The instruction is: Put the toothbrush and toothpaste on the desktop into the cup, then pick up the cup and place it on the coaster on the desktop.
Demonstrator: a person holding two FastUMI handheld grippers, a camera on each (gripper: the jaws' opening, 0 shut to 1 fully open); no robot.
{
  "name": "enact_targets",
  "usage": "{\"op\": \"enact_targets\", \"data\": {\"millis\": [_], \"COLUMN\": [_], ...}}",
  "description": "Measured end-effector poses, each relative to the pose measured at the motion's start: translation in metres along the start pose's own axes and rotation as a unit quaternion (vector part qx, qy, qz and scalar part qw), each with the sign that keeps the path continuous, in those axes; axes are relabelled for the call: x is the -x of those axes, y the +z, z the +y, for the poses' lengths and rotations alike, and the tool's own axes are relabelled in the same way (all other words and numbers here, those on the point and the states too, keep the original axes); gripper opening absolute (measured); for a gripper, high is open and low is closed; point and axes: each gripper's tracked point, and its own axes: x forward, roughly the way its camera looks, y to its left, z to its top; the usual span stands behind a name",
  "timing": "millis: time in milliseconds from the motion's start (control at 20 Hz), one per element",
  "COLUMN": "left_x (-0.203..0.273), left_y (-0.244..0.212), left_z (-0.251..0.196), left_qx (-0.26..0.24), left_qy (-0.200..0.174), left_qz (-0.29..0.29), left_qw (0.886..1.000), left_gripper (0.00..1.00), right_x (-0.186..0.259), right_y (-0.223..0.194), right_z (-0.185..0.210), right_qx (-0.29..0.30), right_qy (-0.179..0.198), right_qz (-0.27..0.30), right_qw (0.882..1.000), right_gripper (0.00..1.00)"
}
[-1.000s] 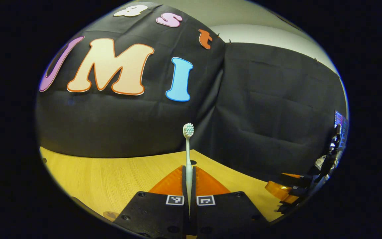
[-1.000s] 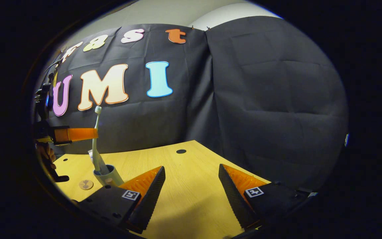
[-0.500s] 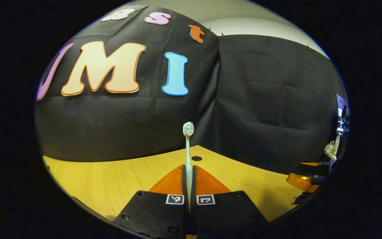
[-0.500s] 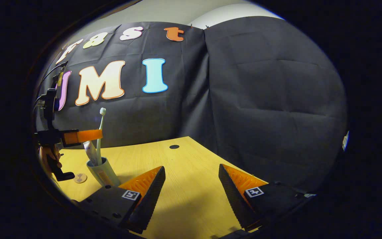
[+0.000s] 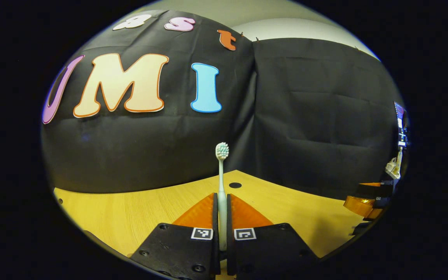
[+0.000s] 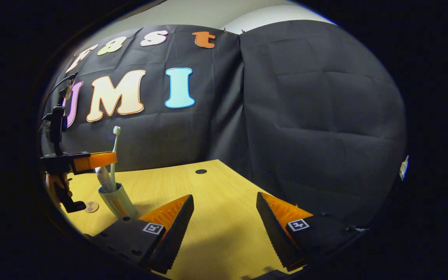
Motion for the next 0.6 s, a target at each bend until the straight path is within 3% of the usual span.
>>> {"op": "enact_targets", "data": {"millis": [600], "left_x": [0.022], "left_y": [-0.003], "left_z": [-0.004], "left_qx": [-0.011], "left_qy": [-0.003], "left_qz": [0.024], "left_qw": [1.000], "left_gripper": [0.07], "right_x": [0.007], "right_y": [0.005], "right_z": [0.009], "right_qx": [0.000], "right_qy": [0.000], "right_qz": [0.007], "right_qw": [1.000], "right_gripper": [0.99]}}
